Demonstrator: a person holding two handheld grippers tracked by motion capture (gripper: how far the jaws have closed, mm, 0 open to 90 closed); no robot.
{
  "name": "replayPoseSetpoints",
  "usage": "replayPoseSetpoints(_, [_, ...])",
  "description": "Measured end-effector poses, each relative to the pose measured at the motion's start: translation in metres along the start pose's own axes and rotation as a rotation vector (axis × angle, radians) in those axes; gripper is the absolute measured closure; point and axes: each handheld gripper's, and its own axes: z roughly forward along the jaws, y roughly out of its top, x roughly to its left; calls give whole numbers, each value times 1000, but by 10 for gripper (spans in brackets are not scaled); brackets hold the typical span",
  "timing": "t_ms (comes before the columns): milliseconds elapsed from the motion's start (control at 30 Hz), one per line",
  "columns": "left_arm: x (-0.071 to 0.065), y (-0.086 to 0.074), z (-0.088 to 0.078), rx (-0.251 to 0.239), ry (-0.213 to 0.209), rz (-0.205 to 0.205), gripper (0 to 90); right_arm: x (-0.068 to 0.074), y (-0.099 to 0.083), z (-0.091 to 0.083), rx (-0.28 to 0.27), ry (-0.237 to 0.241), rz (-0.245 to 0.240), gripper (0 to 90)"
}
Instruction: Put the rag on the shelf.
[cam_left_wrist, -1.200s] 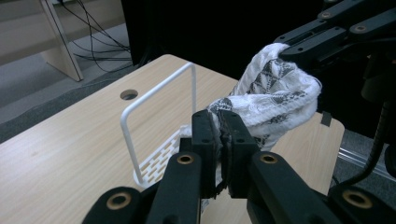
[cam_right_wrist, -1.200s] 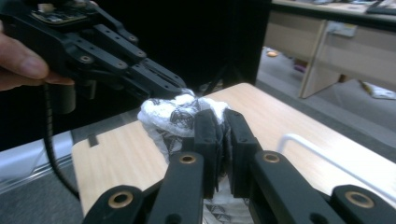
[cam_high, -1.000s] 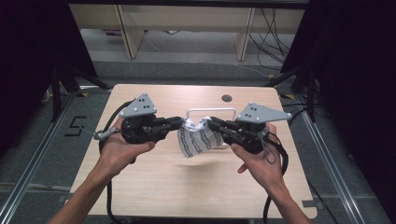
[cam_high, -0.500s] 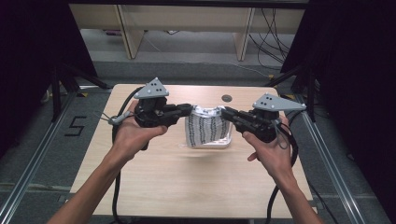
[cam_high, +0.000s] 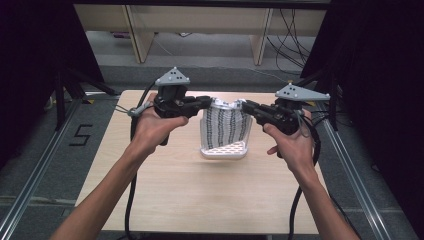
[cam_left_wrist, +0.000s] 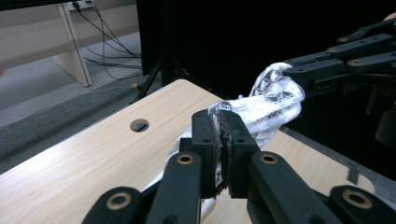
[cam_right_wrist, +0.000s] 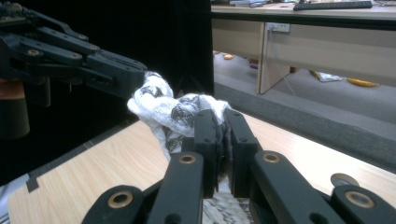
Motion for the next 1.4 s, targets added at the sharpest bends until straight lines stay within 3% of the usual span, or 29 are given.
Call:
replayPoseSetpoints(133, [9,7,9,-2,29,-17,846,-13,6,10,0,12,38,855])
replayPoseSetpoints(233, [17,9,21,-2,51,-39,846,-22,10,20,0,2,37,854])
replayPoseSetpoints(333, [21,12,31,7,72,-35,846,-34,14,32,18,-34,44,852])
replayPoseSetpoints(467, [29,15,44,10,91,-53,846,-44,15,42,30,-27,71,851])
replayPoseSetpoints(667, [48,11,63,25,114,-101,844,-64,13,62,62,-45,123,848])
replayPoseSetpoints(767, [54,10,69,22,122,-122,845,-70,11,68,63,-34,124,845])
replayPoseSetpoints(833, [60,7,75,32,125,-137,845,-76,9,75,69,-17,158,844])
replayPoseSetpoints(867, [62,7,77,37,129,-140,845,-80,7,81,85,-39,148,844])
replayPoseSetpoints(1067, [71,2,91,76,139,-162,844,-87,2,93,118,-73,177,845])
replayPoseSetpoints(1100, [73,-1,95,83,142,-167,844,-91,1,96,132,-80,163,845])
replayPoseSetpoints(1400, [81,-8,106,112,162,-192,843,-98,-6,109,166,-98,188,841])
